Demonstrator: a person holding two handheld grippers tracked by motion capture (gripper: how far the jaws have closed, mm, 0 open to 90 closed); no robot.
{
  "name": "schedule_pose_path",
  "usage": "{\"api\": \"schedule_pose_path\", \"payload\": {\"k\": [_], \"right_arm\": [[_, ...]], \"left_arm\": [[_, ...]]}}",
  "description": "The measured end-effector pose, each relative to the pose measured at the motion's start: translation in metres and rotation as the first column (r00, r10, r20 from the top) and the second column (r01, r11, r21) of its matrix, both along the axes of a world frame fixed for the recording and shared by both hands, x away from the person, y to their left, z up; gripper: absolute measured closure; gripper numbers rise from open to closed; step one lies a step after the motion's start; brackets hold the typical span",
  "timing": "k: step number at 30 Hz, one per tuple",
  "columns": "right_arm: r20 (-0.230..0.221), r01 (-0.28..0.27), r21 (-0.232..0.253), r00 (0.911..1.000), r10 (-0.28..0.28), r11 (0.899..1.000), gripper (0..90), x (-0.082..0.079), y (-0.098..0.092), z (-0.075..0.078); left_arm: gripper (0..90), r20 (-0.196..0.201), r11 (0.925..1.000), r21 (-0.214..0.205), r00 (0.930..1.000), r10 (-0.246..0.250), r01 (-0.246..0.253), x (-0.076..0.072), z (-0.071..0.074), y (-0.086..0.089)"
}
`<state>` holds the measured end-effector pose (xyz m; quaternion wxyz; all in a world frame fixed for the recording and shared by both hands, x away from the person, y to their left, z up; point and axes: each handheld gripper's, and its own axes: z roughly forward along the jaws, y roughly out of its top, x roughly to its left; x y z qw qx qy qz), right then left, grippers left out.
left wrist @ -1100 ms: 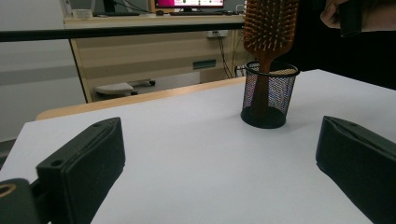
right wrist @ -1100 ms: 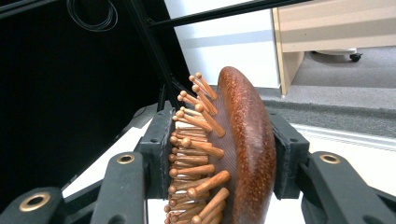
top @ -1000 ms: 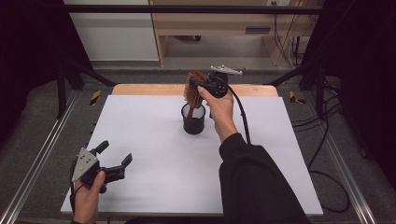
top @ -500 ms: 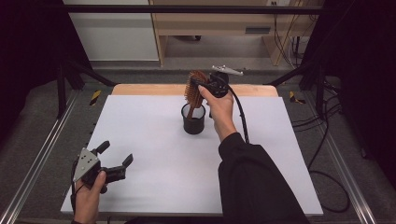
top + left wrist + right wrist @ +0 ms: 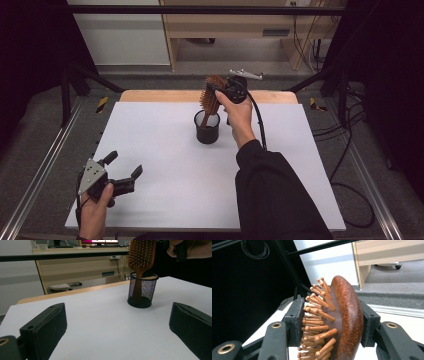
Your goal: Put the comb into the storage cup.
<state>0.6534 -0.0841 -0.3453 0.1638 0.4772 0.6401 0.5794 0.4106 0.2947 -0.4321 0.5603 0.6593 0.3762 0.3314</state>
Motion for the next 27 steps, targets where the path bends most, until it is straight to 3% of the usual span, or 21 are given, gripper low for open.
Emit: {"api": "schedule_pose_path", "payload": {"k": [27], "right_arm": [[-0.034, -0.001, -0.009, 0.9994, 0.001, 1.000, 44.3, 0.006, -0.012, -0.003]], "left_arm": [[1.8, -0.002, 1.0000, 0.002, 1.0000, -0.001, 0.001, 0.000, 0.000, 0.000]]}}
